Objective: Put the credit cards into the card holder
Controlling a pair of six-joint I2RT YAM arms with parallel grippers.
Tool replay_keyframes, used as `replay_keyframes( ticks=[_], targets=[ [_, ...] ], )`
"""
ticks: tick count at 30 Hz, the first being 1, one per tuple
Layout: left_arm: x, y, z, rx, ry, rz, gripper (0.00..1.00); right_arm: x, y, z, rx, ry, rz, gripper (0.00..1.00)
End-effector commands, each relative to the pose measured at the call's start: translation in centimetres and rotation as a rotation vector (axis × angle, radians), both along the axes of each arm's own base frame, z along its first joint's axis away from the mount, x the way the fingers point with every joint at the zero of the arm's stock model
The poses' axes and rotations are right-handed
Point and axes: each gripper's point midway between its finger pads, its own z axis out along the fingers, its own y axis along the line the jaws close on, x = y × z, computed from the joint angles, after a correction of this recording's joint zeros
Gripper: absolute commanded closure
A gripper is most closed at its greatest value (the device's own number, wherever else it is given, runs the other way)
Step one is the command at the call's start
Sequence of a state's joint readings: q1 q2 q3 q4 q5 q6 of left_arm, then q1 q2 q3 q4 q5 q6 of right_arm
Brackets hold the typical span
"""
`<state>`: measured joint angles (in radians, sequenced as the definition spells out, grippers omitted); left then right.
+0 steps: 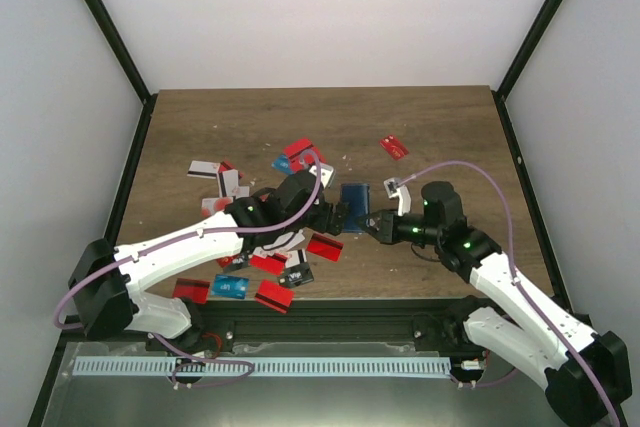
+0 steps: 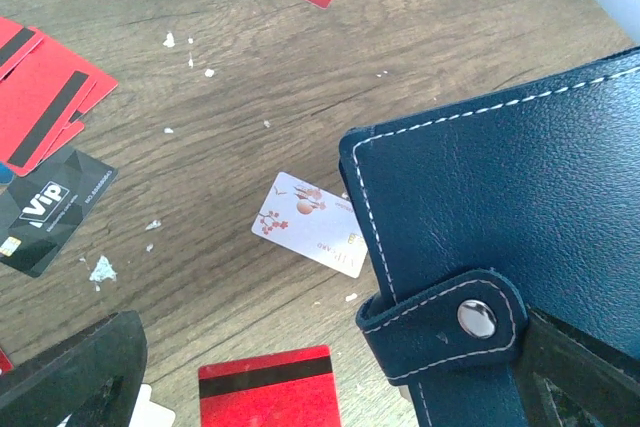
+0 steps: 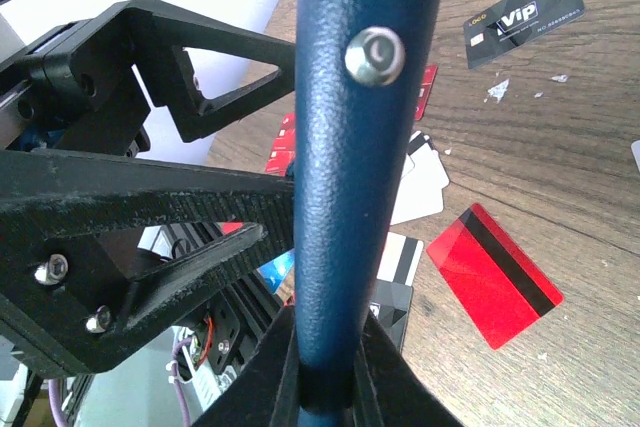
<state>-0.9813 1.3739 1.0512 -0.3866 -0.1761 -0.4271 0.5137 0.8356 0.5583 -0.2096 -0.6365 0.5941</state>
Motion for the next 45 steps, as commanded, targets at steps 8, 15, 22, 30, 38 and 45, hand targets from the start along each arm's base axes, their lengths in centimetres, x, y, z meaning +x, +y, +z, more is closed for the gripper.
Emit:
replay_keyframes(
  ticks=[8,15,22,30,38,45],
  targets=[
    [3.9,5.2,-1.4,0.200,-0.141,0.262,0.00,-1.9,0.8,5.1,0.102,-0.103,0.105,0.99],
    [5.4,11.0,-3.0,0.193,-0.067,0.472,0.01,0.5,-1.6,2.8,-0.024,-0.062,-0.110,0.99],
    [1.9,7.7,0.5,-0.118,-0.067,0.222,0.03,1.1,-1.6,1.0,-0.029,-0.012,-0.146,0.99],
    [-1.9,3.8,2.7,-0.314,-0.039,-0.075,0.03,1.7,-0.7,0.1,-0.019,0.004,-0.121,0.99],
    [-1.8,0.7,1.7,-0.323,0.011,-0.156,0.11,1.6,0.0,0.2,-0.008,-0.011,-0.072,0.99],
    [-0.8,-0.8,0.3,-0.295,0.037,-0.159,0.21,1.0,0.1,0.5,0.001,-0.039,-0.035,0.99]
  ],
)
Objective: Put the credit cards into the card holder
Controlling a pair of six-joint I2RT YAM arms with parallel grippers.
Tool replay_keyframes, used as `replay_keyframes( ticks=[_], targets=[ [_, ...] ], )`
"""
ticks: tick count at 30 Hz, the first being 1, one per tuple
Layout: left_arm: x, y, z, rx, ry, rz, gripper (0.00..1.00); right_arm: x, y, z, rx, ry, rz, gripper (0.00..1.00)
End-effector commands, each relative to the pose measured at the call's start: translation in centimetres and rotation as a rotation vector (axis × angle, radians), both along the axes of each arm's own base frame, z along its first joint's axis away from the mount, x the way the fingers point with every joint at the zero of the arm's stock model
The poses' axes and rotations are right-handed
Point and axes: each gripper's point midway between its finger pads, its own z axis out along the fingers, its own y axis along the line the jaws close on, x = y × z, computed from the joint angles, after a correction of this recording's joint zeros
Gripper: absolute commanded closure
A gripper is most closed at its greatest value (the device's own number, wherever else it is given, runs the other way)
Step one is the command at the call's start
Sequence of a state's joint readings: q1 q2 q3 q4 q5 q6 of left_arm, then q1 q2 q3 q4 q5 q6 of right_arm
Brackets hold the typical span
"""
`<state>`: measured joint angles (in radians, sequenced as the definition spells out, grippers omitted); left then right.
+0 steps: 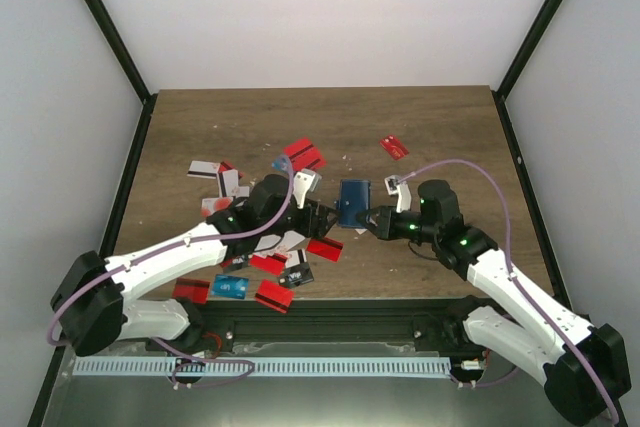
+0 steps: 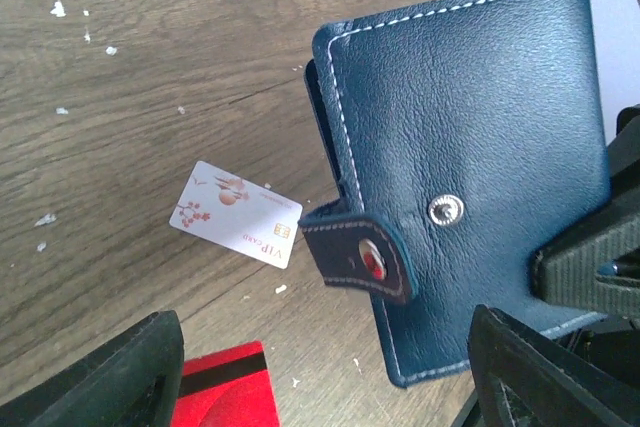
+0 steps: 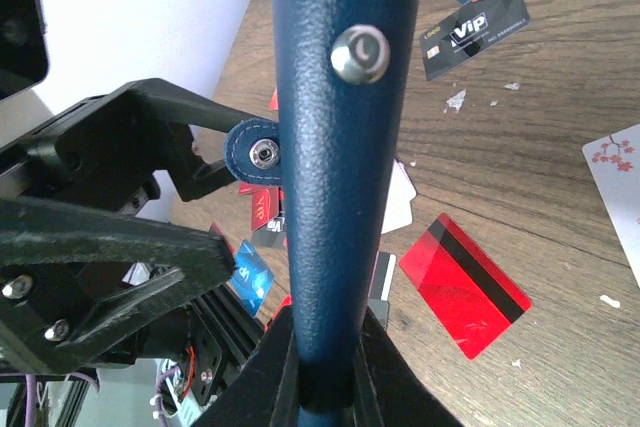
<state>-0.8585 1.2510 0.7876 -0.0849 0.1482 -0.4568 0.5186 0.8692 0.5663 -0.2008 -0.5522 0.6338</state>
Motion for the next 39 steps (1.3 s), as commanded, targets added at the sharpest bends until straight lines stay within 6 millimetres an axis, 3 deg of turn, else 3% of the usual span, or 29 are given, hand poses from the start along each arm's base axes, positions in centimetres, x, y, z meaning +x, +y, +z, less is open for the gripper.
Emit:
replay_keyframes(
  ticks=[1,4,6,11,14,18,27,32,39],
  targets=[
    [0.6,-1.7,1.4,-0.044,-0.038,-0.030,0.22,-0.5,0.5,1.2,0.028,-0.071,0.054,0.99],
    [1.0,-1.8,1.3,-0.047,-0.041,-0.014,0.28,-0.7,0.5,1.1,0.022,-0.073,0.063,0.99],
    [1.5,-1.6,1.2,-0.042,-0.048,0.011,0.39,-0.9,0.4,1.1,0.020,-0.075,0.068,0.99],
    [2.4,-1.1,1.1,-0.022,-0.058,0.072,0.82,-1.1,0.4,0.9,0.015,-0.074,0.074,0.99],
    [2.3,-0.9,0.7,-0.018,-0.047,0.077,0.95,-1.2,0.4,0.1,0.020,-0.048,0.069,0.99],
    [1.4,-0.9,-0.3,-0.040,-0.015,0.054,0.96,-1.7,0.6,-2.1,0.030,0.026,0.077,0.94],
    [-1.7,-1.6,-5.8,-0.056,0.138,0.004,0.96,-3.5,-1.9,-12.0,-0.097,0.344,-0.066,0.85],
    [-3.2,-2.8,-8.2,-0.036,0.189,-0.013,0.96,-4.0,-4.1,-15.5,-0.244,0.442,-0.150,0.51],
    [-4.0,-3.9,-8.0,-0.040,0.194,-0.019,0.96,-3.1,-5.1,-14.5,-0.333,0.401,-0.185,0.18]
  ],
)
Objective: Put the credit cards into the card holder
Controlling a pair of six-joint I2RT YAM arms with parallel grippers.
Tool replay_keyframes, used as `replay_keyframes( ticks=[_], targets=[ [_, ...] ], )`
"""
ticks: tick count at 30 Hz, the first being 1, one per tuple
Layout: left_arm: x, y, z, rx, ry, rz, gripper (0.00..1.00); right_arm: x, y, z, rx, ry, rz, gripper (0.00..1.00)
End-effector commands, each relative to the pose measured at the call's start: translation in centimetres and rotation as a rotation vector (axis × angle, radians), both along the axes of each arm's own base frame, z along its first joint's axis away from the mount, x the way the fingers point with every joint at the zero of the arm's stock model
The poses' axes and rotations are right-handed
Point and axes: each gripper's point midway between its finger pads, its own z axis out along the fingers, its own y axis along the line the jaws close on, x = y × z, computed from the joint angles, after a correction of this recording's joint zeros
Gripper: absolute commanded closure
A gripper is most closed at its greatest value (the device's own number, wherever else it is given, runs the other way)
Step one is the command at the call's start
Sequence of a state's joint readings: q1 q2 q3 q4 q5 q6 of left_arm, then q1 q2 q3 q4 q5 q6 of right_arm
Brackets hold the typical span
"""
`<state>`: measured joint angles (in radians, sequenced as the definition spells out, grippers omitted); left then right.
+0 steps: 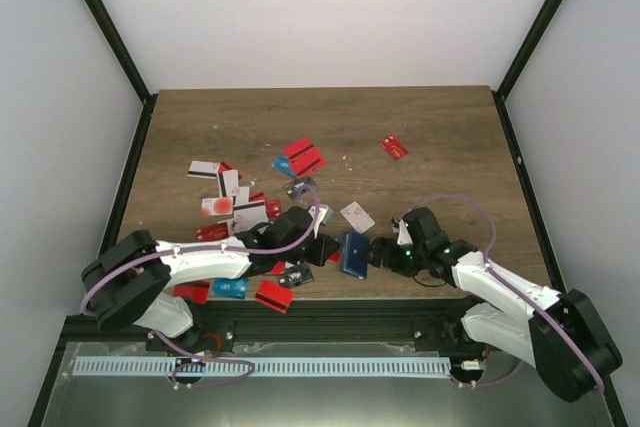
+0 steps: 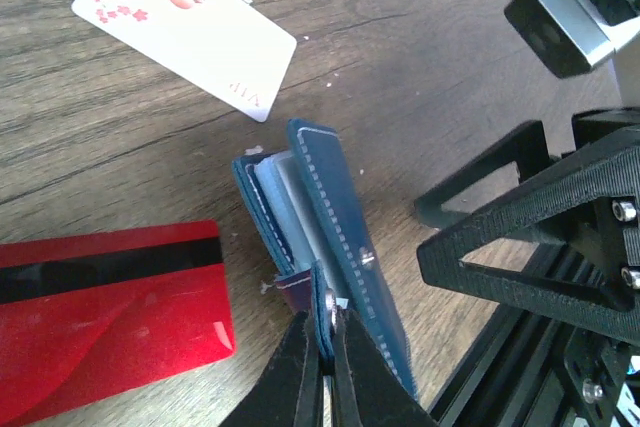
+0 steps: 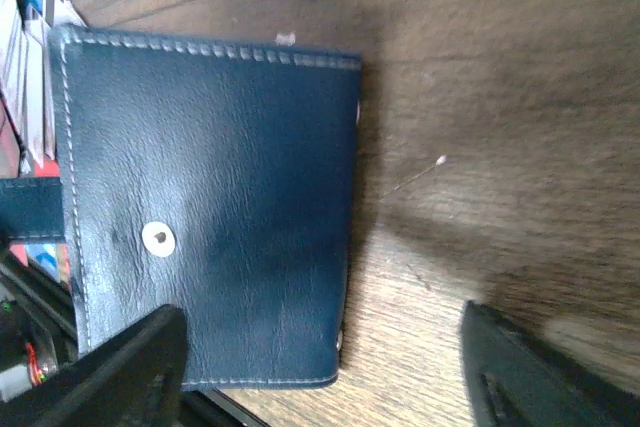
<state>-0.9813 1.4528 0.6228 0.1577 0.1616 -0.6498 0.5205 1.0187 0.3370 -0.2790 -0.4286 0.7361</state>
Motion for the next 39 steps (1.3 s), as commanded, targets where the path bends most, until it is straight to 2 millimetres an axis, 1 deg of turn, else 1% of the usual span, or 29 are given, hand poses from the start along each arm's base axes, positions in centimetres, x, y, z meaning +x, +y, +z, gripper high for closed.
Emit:
replay_keyframes(
  ticks=[1,4,7,11,15,17,19,21,23,28,33,37,39],
  targets=[
    [0.2,-1.4,1.9,-0.063,-0.032,0.007,0.96,0.6,-0.5,1.2,-0.052,-0.037,0.007,0.16],
    [0.1,-1.5,2.4,-0.066,-0.043,0.007,0.96,0.7,0.9,3.2,0.020,-0.073,0.067,0.13],
    [0.0,-1.5,3.0,-0.072,-0.053,0.010,0.96,1.1,1.6,5.1,0.056,-0.112,0.090,0.10],
    [-0.1,-1.7,3.9,-0.079,-0.064,0.003,0.96,1.3,1.9,6.3,0.058,-0.124,0.117,0.06],
    [-0.2,-2.1,4.7,-0.079,-0.079,-0.006,0.96,1.5,1.5,5.8,-0.014,-0.093,0.122,0.04],
    [-0.4,-2.3,4.7,-0.074,-0.082,-0.014,0.96,1.7,1.2,5.3,-0.045,-0.082,0.114,0.05],
    [-0.4,-2.5,4.8,-0.071,-0.083,-0.018,0.96,1.6,1.2,5.0,-0.046,-0.071,0.114,0.07],
    [-0.5,-2.6,4.7,-0.068,-0.085,-0.017,0.96,1.6,1.4,4.7,-0.042,-0.062,0.115,0.12],
    [-0.4,-2.6,4.5,-0.063,-0.086,-0.016,0.96,1.5,1.4,4.3,-0.041,-0.051,0.109,0.18],
    [-0.2,-2.3,4.0,-0.040,-0.087,0.001,0.96,1.5,1.1,3.9,-0.043,-0.046,0.084,0.27],
    [0.0,-1.8,3.2,-0.013,-0.082,0.026,0.96,1.6,0.8,4.1,-0.049,-0.055,0.061,0.29],
    [0.3,-1.4,2.7,0.001,-0.075,0.054,0.96,1.8,-0.3,3.8,-0.104,-0.053,0.015,0.31],
    [0.4,-0.9,2.3,0.012,-0.067,0.077,0.96,1.8,-0.5,4.0,-0.106,-0.054,0.002,0.33]
  ],
)
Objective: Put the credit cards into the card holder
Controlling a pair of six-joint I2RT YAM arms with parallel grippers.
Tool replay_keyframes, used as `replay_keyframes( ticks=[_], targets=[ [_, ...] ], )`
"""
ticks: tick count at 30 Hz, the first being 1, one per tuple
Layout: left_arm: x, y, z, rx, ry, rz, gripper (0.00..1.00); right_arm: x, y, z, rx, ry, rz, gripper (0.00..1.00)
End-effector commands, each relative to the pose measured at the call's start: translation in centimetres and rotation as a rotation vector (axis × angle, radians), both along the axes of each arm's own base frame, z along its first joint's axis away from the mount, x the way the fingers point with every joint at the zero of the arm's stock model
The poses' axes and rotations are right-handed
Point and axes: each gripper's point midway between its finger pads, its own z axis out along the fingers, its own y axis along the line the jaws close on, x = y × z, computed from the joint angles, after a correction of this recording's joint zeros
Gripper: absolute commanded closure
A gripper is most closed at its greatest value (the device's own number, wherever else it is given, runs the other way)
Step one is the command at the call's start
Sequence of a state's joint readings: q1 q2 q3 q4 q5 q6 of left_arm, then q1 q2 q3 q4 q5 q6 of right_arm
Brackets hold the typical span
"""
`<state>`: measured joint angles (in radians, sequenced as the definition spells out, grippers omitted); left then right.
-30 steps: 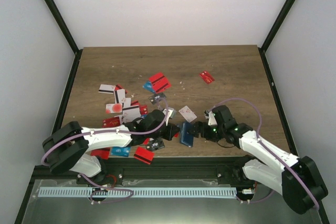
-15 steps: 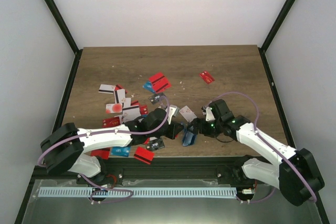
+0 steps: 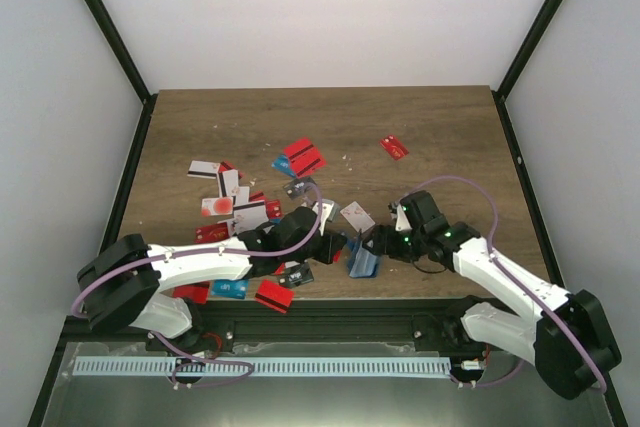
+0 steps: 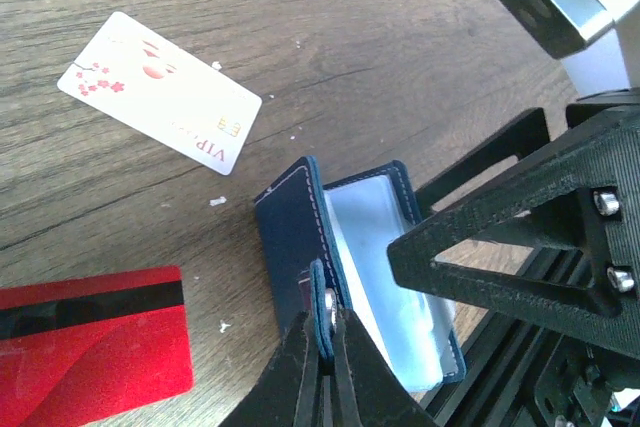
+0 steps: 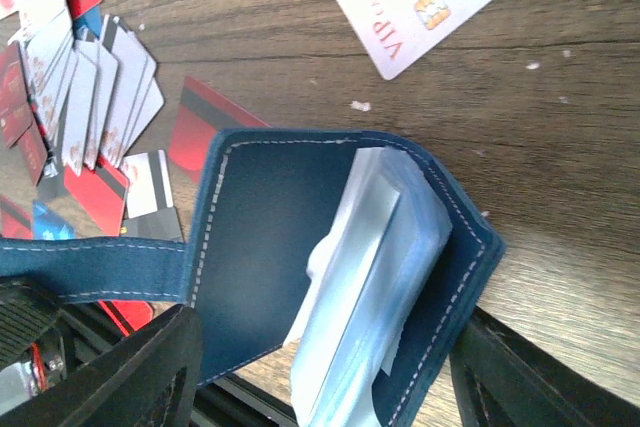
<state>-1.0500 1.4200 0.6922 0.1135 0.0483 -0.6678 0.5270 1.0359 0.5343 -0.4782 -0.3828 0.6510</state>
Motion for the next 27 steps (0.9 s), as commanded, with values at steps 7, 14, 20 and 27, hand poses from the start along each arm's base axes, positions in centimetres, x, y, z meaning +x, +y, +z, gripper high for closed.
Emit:
replay_keyframes(
  ticks=[7,14,20,27],
  targets=[
    [0.1,1.7,-2.1,0.035,0.053,0.083,0.96,-0.6,0.0,0.9,0.034,-0.001,-0.028,0.42],
    [-0.3,2.6,-2.6,0.032,0.065,0.104,0.96,-0.4,-1.7,1.0,-0.064,0.005,-0.078,0.47],
    [-0.2,2.6,-1.0,0.009,0.032,0.093,0.96,0.0,-0.9,3.9,0.005,-0.043,-0.070,0.36],
    [-0.3,2.3,-1.5,0.030,0.035,0.074,0.96,-0.3,1.7,5.8,0.158,-0.078,0.031,0.38]
  ],
)
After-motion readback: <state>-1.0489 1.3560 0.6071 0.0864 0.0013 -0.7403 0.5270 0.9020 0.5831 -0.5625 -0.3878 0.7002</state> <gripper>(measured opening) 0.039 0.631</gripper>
